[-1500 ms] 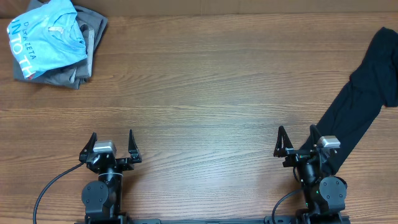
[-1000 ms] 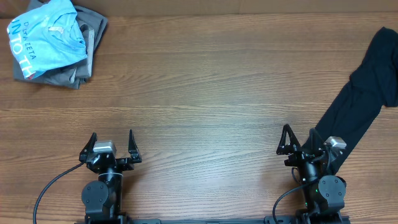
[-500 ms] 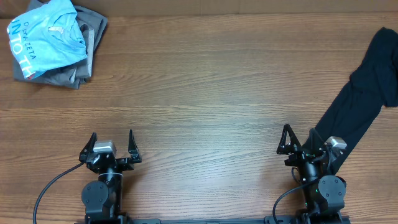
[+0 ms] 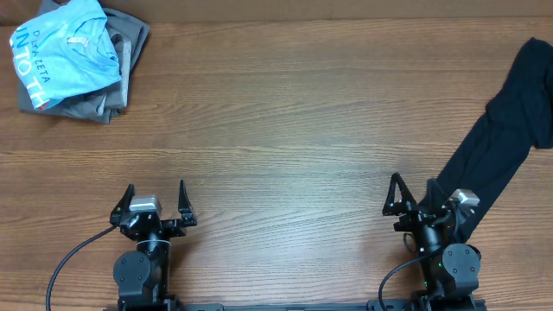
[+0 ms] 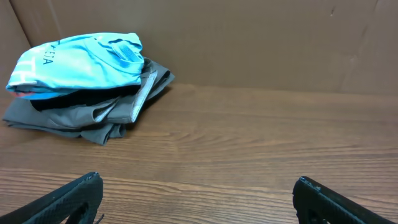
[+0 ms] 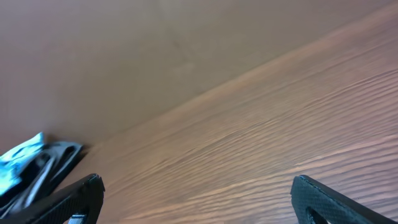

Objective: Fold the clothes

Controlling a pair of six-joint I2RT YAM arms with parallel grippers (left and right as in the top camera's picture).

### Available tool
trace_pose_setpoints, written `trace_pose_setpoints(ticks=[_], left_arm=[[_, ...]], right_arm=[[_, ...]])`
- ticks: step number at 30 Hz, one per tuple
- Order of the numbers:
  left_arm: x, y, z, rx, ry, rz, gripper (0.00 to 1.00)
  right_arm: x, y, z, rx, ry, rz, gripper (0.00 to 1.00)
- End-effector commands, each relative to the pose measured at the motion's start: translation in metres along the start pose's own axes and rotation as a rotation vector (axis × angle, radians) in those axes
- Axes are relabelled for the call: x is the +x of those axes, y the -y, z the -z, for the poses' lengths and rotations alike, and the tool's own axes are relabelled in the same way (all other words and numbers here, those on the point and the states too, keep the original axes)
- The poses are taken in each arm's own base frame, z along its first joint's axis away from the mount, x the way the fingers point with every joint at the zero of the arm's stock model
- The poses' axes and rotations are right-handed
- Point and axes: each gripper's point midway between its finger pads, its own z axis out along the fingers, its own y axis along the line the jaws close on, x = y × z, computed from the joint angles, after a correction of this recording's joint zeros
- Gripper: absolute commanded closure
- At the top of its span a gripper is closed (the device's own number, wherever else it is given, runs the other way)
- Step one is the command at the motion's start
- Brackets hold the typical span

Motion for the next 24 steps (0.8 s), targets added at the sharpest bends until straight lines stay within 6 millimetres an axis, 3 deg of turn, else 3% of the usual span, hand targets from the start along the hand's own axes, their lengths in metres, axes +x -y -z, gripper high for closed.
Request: trace_pose_setpoints(ticks=[1, 8, 10, 14, 17, 24], left_arm=[[-0.001, 0.000, 0.000, 0.004, 0.007, -0.015, 0.00], [-0.001, 0.000, 0.000, 0.004, 0.007, -0.015, 0.00], [-0.001, 0.000, 0.000, 0.004, 0.007, -0.015, 0.00], [-0.001, 0.000, 0.000, 0.004, 0.007, -0.015, 0.00], [-0.001, 0.000, 0.000, 0.004, 0.007, -0.015, 0.00], [-0.001, 0.000, 0.000, 0.004, 0.007, -0.015, 0.00]], right_arm=[[-0.001, -0.018, 0.003, -0.087, -0.020, -0.003, 0.00], [0.001, -0.026, 0.004, -0.132, -0.037, -0.001, 0.00], [-0.007, -0.032, 0.004, -0.157, -0.004, 0.003, 0.00], [-0.043, -0.058, 0.012, -0.270, 0.144, 0.044, 0.00], [-0.072, -0.073, 0.023, -0.306, 0.276, 0.171, 0.00], [-0.145, -0.062, 0.038, -0.053, 0.455, 0.310, 0.00]])
